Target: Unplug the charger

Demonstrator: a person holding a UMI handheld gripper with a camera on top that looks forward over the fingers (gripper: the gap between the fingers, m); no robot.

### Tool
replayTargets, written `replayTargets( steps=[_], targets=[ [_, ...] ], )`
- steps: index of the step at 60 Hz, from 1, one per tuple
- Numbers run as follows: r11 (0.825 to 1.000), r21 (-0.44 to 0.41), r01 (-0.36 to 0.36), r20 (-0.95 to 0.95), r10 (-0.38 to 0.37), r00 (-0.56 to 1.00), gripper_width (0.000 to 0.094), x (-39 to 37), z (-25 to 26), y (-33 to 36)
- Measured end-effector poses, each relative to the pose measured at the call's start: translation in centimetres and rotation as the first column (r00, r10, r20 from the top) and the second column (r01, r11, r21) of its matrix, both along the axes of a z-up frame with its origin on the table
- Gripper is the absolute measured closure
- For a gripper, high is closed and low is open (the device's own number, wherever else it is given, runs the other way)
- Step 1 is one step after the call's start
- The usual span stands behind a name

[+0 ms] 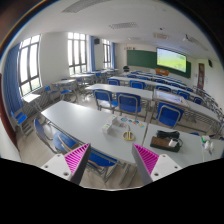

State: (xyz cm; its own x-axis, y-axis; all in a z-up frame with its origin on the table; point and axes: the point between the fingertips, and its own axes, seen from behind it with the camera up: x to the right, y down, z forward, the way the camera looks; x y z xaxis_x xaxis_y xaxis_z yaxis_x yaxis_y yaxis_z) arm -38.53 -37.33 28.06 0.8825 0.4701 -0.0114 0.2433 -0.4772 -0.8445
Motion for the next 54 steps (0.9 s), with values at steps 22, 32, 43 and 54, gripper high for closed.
replayTargets(
  steps=[22,32,43,54],
  targets=[
    [0.985,-0.141,0.095,0.046,-0.090,0.995,0.0077,9.4,-12.8,3.6],
    [0.965,-0.114,0.238,0.093,-0.228,0.969,0.0082,19.5,-18.4,10.2],
    [0.927,0.014,0.375,0.060,-0.375,0.925,0.0087,27.1,-20.3,21.2],
    [0.915,0.052,0.400,0.031,-0.402,0.915,0.0115,28.7,-23.4,30.7]
  ],
)
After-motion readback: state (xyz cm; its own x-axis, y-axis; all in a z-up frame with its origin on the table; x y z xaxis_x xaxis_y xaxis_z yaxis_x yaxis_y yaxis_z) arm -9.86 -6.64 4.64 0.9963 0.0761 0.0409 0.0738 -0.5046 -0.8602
